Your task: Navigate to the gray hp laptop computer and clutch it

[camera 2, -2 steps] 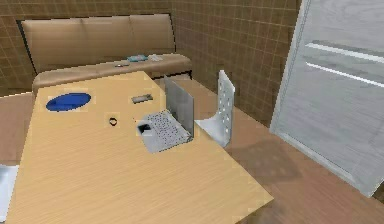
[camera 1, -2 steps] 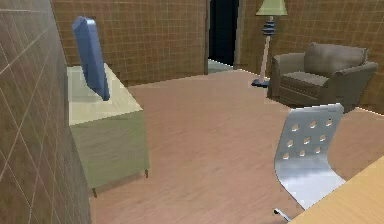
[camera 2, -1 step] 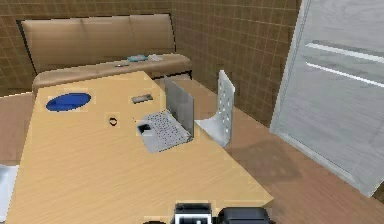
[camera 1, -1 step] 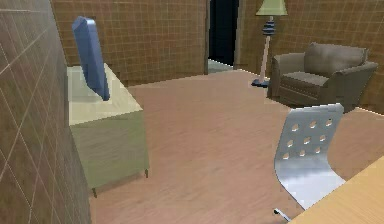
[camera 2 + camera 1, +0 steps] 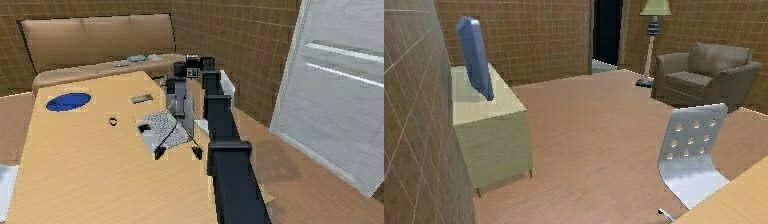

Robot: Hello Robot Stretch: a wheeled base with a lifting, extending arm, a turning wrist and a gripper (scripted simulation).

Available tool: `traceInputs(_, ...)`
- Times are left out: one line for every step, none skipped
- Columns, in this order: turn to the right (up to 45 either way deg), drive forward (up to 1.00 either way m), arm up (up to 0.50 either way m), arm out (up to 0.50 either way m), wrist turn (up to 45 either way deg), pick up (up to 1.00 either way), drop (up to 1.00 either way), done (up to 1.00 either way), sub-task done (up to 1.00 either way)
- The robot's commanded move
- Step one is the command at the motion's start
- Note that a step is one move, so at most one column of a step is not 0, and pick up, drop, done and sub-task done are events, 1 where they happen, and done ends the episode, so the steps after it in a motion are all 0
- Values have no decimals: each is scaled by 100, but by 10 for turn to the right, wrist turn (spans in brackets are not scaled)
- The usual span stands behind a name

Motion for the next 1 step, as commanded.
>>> traceInputs(0,0,0,0,450,0,0,0,0)
